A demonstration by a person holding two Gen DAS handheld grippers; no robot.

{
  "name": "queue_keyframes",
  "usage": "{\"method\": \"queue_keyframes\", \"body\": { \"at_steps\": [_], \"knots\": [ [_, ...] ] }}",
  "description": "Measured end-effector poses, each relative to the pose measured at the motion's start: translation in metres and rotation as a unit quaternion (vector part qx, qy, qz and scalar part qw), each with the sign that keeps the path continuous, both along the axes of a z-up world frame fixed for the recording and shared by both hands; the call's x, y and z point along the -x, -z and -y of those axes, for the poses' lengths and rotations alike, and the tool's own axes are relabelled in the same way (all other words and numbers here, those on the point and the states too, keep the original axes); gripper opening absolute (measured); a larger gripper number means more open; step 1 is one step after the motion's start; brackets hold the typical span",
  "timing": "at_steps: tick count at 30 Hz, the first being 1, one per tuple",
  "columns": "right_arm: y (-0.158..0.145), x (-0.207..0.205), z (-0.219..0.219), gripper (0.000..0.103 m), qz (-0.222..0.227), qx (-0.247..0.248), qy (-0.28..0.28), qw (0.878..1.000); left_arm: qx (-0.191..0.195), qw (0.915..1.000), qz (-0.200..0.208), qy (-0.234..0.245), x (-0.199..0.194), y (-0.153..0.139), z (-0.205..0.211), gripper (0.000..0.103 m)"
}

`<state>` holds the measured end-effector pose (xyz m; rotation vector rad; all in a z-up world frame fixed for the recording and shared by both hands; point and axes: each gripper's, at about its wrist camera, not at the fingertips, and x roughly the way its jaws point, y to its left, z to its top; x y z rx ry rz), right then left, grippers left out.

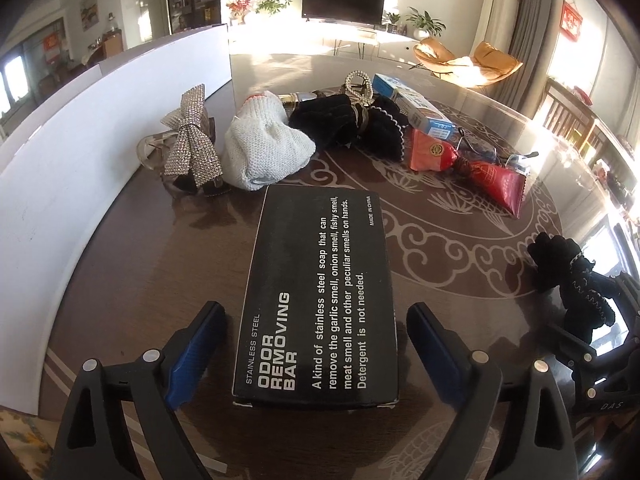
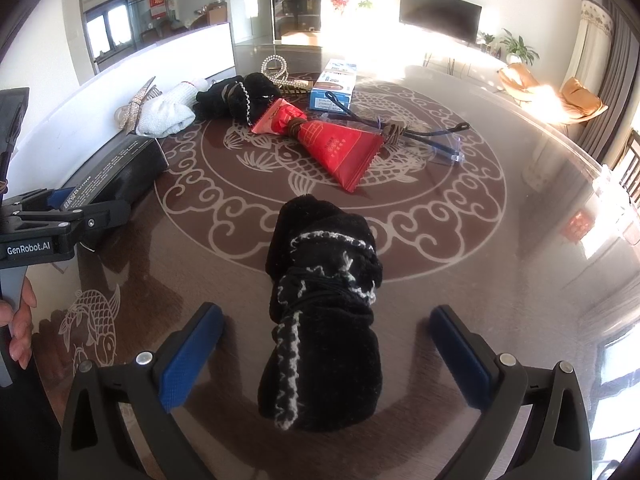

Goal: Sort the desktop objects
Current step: 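Close the left tool on the black box while the right tool holds the glove, then lift the black box with the left tool while the right tool holds the glove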

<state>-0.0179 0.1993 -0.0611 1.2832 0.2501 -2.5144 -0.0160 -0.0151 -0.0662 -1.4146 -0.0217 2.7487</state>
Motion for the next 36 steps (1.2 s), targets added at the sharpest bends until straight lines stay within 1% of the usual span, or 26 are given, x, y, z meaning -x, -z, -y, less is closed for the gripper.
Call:
{"method": "queue_keyframes", "body": {
  "at_steps": [3,6,10,12,28,29,30,32,33,34,36],
  "knots": [
    [0.0,0.0,0.0,0.103,0.0,0.0,0.0,1.0,0.015,0.9999,0.002,0.005,0.001,0.002,-0.005,0.095],
    [0.0,0.0,0.0,0.103,0.0,0.0,0.0,1.0,0.02,0.9997,0.004,0.009,0.002,0.003,-0.007,0.098],
    [0.0,0.0,0.0,0.103,0.0,0.0,0.0,1.0,0.021,0.9997,0.004,0.009,0.002,0.003,-0.009,0.099],
    [0.0,0.0,0.0,0.103,0.0,0.0,0.0,1.0,0.021,0.9997,0.007,0.008,0.003,0.005,-0.008,0.103],
    [0.001,0.0,-0.001,0.103,0.0,0.0,0.001,1.0,0.02,0.9997,0.009,0.009,0.004,0.006,-0.008,0.103],
    [0.001,-0.001,-0.001,0.103,0.0,0.0,0.001,1.0,0.014,0.9998,0.01,0.011,0.005,0.005,-0.008,0.103],
    [0.001,-0.001,-0.001,0.103,0.0,0.0,0.001,1.0,0.0,0.9999,0.005,0.012,0.004,0.003,-0.005,0.103],
    [0.001,-0.001,-0.001,0.103,0.0,0.001,0.001,1.0,-0.041,0.9989,-0.022,0.007,-0.001,-0.009,0.007,0.103],
    [0.001,-0.001,-0.001,0.103,0.0,0.001,0.001,1.0,-0.065,0.9971,-0.039,-0.003,-0.004,-0.016,0.017,0.103],
    [0.001,-0.001,-0.001,0.103,0.0,0.001,0.001,1.0,-0.097,0.9936,-0.056,-0.016,-0.008,-0.023,0.03,0.103],
    [0.001,-0.001,-0.001,0.103,0.0,0.001,0.001,1.0,-0.167,0.9814,-0.083,-0.046,-0.015,-0.028,0.058,0.103]
  ]
}}
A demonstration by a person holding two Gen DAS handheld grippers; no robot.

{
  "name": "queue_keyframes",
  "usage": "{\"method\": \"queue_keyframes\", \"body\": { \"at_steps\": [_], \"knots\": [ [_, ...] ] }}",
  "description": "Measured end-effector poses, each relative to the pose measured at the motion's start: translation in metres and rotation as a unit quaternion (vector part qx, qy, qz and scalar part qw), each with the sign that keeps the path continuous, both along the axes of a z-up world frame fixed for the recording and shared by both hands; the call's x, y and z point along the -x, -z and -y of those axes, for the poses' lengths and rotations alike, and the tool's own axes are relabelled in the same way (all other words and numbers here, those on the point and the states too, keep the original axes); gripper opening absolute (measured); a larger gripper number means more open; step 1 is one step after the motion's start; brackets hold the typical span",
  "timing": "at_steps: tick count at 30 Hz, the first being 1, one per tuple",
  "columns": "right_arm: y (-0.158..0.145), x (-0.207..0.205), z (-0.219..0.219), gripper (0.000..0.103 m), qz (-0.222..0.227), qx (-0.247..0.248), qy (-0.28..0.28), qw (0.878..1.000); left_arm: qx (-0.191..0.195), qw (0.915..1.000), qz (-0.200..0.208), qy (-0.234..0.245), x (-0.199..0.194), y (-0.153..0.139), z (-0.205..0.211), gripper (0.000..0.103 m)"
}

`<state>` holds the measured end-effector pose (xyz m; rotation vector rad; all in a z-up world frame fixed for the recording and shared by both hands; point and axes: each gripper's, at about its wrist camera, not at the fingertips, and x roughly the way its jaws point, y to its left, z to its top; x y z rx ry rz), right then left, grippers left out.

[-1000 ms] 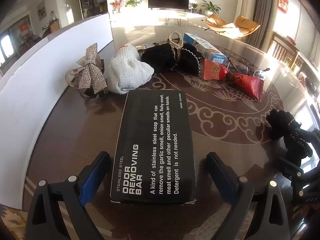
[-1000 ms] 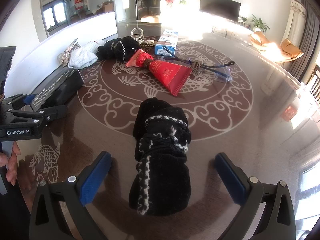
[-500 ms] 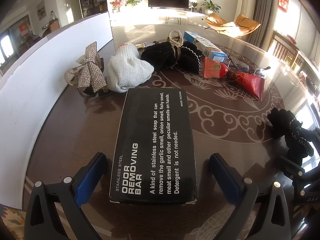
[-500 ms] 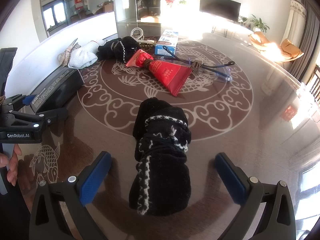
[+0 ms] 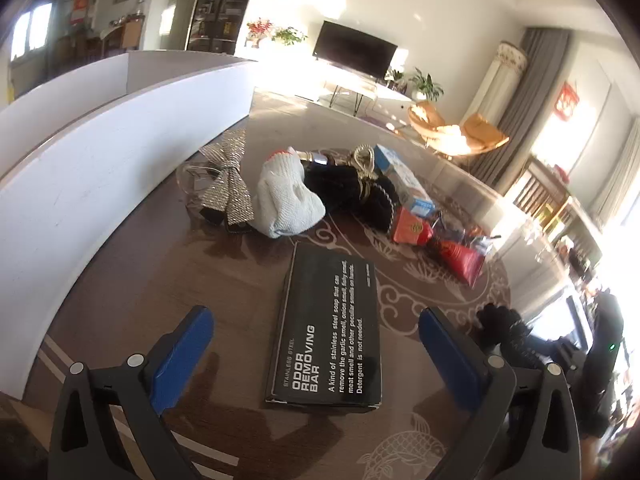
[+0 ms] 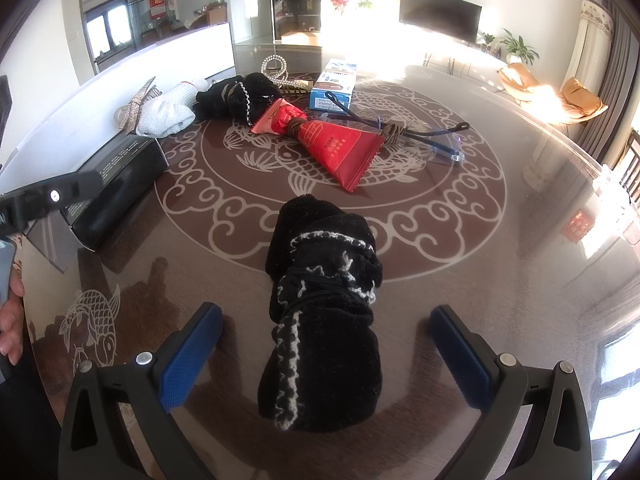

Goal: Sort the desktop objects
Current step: 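Lift the black box with the left tool while the right tool holds the glove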

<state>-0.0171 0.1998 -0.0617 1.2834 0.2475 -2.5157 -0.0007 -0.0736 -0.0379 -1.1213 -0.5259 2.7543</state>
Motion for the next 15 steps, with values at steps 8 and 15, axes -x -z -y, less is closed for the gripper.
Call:
{"method": "queue_keyframes", "body": {
  "at_steps": [8,15],
  "knots": [
    [0.0,0.0,0.0,0.103,0.0,0.0,0.0,1.0,-0.058,0.9973,0.008,0.044,0.016,0.003,0.004,0.103],
    [0.0,0.0,0.0,0.103,0.001,0.003,-0.001,1.0,0.083,0.9877,0.095,0.092,0.045,0.029,-0.043,0.103]
  ]
}}
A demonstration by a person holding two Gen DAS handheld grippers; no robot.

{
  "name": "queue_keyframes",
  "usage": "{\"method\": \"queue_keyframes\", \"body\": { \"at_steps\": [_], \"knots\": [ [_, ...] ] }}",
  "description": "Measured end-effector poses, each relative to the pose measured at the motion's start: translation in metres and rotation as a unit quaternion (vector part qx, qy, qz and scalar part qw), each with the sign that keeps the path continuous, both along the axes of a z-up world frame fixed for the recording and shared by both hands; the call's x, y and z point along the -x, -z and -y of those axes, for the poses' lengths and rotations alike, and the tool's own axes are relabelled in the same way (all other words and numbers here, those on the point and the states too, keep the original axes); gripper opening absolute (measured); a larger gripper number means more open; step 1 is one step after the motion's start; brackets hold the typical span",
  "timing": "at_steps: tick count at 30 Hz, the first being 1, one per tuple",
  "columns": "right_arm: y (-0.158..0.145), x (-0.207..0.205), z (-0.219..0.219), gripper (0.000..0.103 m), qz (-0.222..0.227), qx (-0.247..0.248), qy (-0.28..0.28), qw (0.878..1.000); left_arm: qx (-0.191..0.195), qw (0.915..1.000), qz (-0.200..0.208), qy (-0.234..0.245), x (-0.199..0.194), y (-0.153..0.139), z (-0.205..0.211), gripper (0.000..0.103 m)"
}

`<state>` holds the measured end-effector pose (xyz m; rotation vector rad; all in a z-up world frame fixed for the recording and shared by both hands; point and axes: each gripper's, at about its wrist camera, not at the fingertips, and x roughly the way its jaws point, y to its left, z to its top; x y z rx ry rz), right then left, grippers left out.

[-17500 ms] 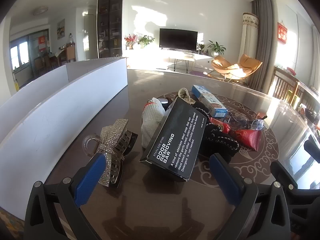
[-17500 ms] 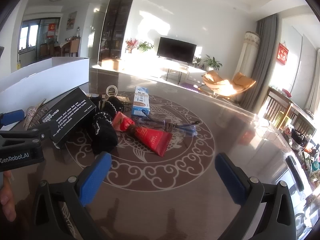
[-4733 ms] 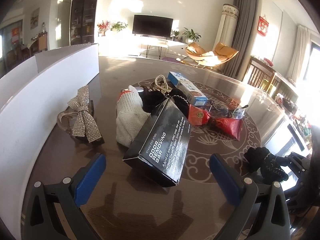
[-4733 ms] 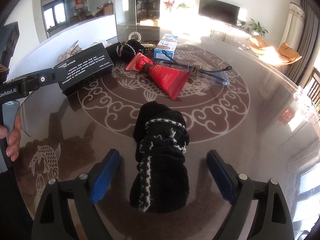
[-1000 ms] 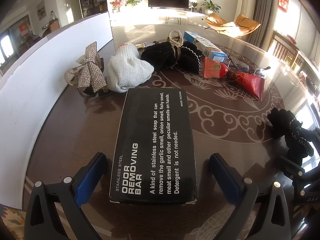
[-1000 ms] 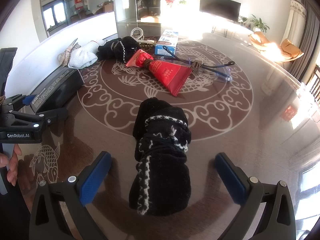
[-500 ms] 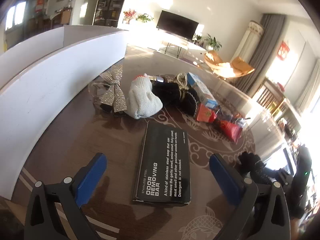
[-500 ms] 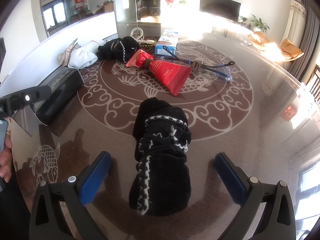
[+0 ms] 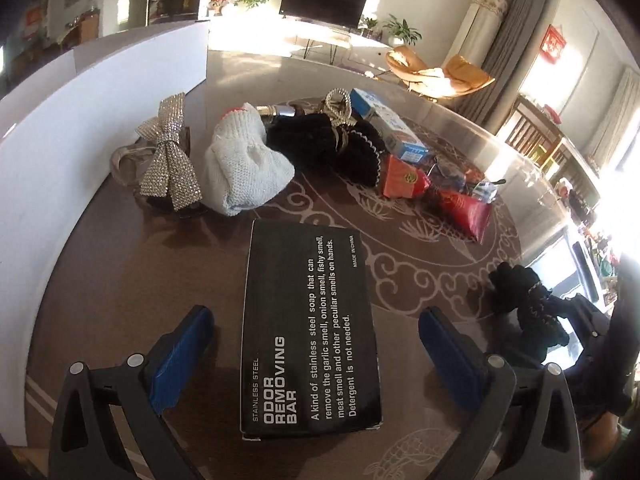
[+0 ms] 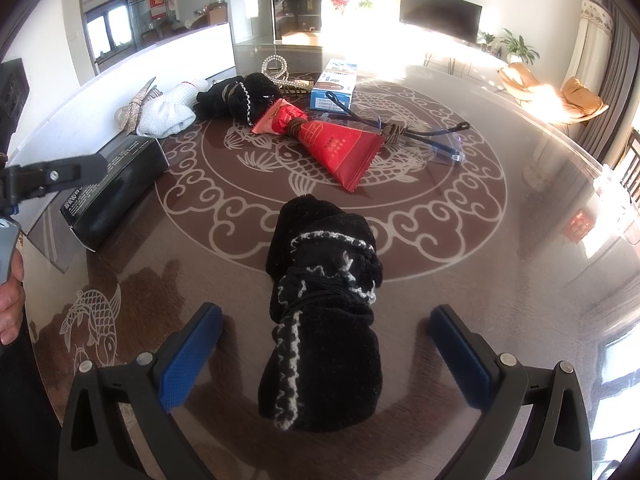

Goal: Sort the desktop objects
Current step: 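Lift the black box with the left tool while the right tool holds the glove, then carry the box and glove into the white bin and open both tools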

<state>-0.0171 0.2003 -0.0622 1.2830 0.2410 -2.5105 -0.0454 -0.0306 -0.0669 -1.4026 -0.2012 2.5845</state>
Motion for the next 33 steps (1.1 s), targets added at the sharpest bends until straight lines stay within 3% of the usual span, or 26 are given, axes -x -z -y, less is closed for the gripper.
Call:
{"method": "queue_keyframes", "body": {
  "at_steps": [2,8,10,12,14,16,17,18,19,25,33],
  "knots": [
    [-0.002,0.001,0.001,0.103,0.008,0.006,-0.032,0.999,0.021,0.9998,-0.003,0.002,0.002,0.003,-0.003,0.103],
    [-0.015,0.018,0.01,0.103,0.056,-0.058,-0.111,0.991,0.115,0.9929,0.012,0.026,0.008,0.013,-0.024,0.103],
    [-0.019,0.024,0.013,0.103,0.075,-0.06,-0.123,0.988,0.108,0.9938,0.014,0.024,0.008,0.014,-0.023,0.103],
    [-0.019,0.029,0.017,0.093,0.097,-0.063,-0.131,0.985,0.108,0.9937,0.017,0.025,0.009,0.014,-0.022,0.103],
    [-0.015,0.033,0.019,0.052,0.127,-0.066,-0.131,0.981,0.111,0.9931,0.024,0.028,0.011,0.012,-0.021,0.103],
    [-0.017,0.032,0.017,0.039,0.128,-0.069,-0.124,0.982,0.113,0.9929,0.025,0.028,0.01,0.011,-0.019,0.103],
    [-0.018,0.031,0.016,0.039,0.132,-0.066,-0.121,0.982,0.112,0.9932,0.018,0.028,0.007,0.01,-0.019,0.098],
    [-0.02,0.029,0.015,0.039,0.13,-0.064,-0.116,0.983,0.11,0.9935,0.004,0.027,0.003,0.007,-0.018,0.075],
    [-0.023,0.027,0.014,0.039,0.126,-0.062,-0.11,0.984,0.109,0.9937,-0.006,0.028,-0.001,0.003,-0.017,0.058],
    [-0.056,0.015,0.014,0.039,0.095,-0.043,-0.096,0.99,0.085,0.9962,-0.019,0.007,-0.027,-0.008,-0.001,0.057],
    [-0.109,0.027,0.051,0.039,0.057,-0.023,-0.121,0.991,0.009,0.9947,-0.092,-0.043,-0.059,-0.082,0.05,0.057]
  ]
}}
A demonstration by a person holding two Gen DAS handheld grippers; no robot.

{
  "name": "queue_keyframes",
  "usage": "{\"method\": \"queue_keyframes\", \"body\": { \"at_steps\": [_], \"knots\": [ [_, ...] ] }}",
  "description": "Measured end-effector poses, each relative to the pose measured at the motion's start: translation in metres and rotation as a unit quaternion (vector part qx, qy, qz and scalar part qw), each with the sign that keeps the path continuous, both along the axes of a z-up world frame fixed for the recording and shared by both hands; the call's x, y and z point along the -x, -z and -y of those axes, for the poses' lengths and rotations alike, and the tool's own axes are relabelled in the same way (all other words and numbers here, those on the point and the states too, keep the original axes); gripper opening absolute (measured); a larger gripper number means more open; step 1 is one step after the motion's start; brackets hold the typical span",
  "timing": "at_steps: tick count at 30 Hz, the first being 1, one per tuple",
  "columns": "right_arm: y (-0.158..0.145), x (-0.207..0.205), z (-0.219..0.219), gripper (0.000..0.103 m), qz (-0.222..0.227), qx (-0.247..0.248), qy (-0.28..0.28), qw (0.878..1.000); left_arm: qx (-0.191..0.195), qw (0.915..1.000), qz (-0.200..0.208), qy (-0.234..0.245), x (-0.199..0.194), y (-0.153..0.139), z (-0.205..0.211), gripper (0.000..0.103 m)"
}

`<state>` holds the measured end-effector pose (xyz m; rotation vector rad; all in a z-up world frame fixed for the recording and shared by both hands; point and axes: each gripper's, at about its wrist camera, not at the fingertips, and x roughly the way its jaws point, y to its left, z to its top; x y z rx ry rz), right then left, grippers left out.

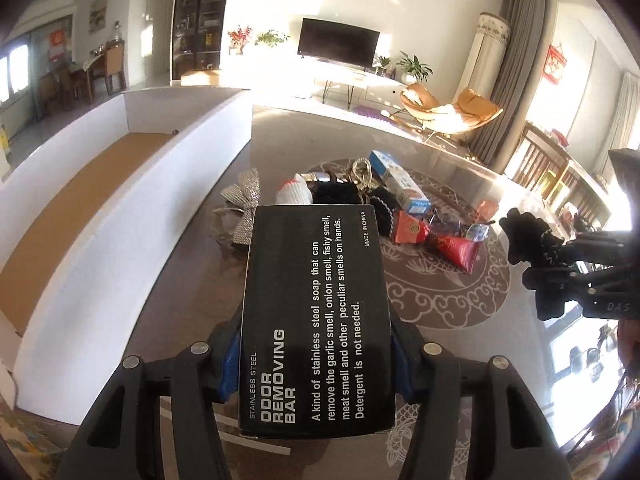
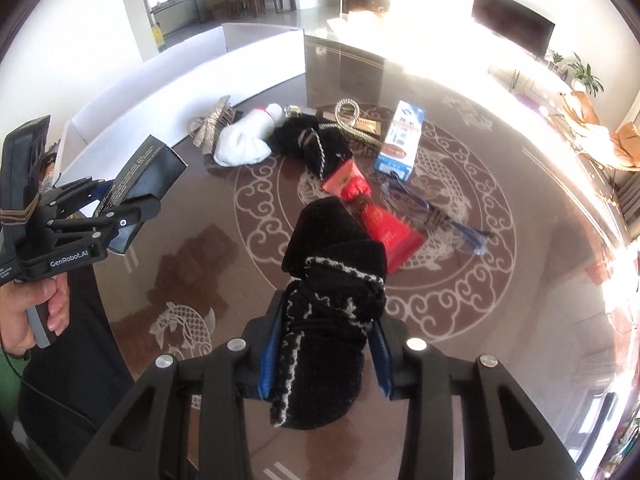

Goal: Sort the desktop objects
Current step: 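Carry the box and glove into the white bin and open both tools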

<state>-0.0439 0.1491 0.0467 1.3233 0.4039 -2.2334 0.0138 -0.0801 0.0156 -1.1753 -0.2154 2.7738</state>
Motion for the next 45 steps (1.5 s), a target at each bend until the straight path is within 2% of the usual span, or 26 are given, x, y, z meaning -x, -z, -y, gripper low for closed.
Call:
{"method": "queue_keyframes", "body": {
  "at_steps": [4,7,12,15,18,20,24,25,26,29,30,35,36,37,39,42,45],
  "knots": [
    [-0.025,0.015,0.042,0.039,-0.013,0.015,-0.029,0.999,-0.024,0.9988,-0.024,-0.036,-0.011,-0.036,0.053,0.057],
    [-0.045,0.025,0.086,0.039,-0.025,0.027,-0.059,0.998,-0.028,0.9966,-0.037,-0.068,-0.015,-0.058,0.101,0.057],
    [-0.076,0.045,0.179,0.039,-0.038,0.062,-0.106,0.992,-0.019,0.9894,-0.029,-0.141,-0.016,-0.071,0.193,0.057],
    [-0.087,0.058,0.241,0.039,-0.038,0.094,-0.126,0.987,-0.022,0.9833,-0.009,-0.18,-0.009,-0.062,0.239,0.057],
    [-0.082,0.07,0.301,0.039,-0.024,0.126,-0.14,0.982,-0.024,0.9778,0.018,-0.207,-0.001,-0.047,0.269,0.057],
    [-0.068,0.076,0.339,0.039,-0.017,0.127,-0.149,0.981,-0.032,0.9757,0.041,-0.213,0.009,-0.032,0.279,0.057],
    [-0.021,0.08,0.397,0.039,-0.003,0.085,-0.159,0.984,-0.017,0.9666,0.096,-0.237,0.032,0.0,0.279,0.061],
    [-0.009,0.08,0.405,0.041,-0.001,0.074,-0.161,0.984,-0.018,0.9652,0.104,-0.239,0.037,0.006,0.279,0.064],
    [0.002,0.08,0.412,0.046,0.003,0.062,-0.162,0.985,-0.02,0.9644,0.109,-0.24,0.04,0.01,0.279,0.071],
    [0.027,0.079,0.42,0.071,-0.004,0.01,-0.157,0.987,0.001,0.9607,0.117,-0.252,0.048,0.014,0.276,0.082],
    [0.033,0.079,0.418,0.074,-0.012,-0.003,-0.161,0.987,0.008,0.96,0.121,-0.253,0.049,0.015,0.275,0.086],
    [0.045,0.076,0.41,0.079,-0.046,-0.039,-0.187,0.98,0.048,0.9582,0.148,-0.24,0.058,0.022,0.265,0.087],
    [0.046,0.075,0.409,0.079,-0.051,-0.043,-0.194,0.979,0.057,0.9576,0.157,-0.235,0.059,0.025,0.261,0.089],
    [0.047,0.073,0.41,0.079,-0.057,-0.049,-0.201,0.977,0.071,0.9569,0.164,-0.229,0.062,0.029,0.26,0.096],
    [0.05,0.073,0.405,0.08,-0.065,-0.061,-0.211,0.973,0.095,0.9545,0.176,-0.221,0.068,0.037,0.257,0.101],
    [0.056,0.062,0.404,0.085,-0.089,-0.092,-0.235,0.963,0.093,0.9547,0.179,-0.219,0.07,0.038,0.259,0.102],
    [0.058,0.062,0.402,0.086,-0.099,-0.094,-0.239,0.962,0.093,0.9572,0.178,-0.209,0.068,0.038,0.258,0.102]
  ]
}}
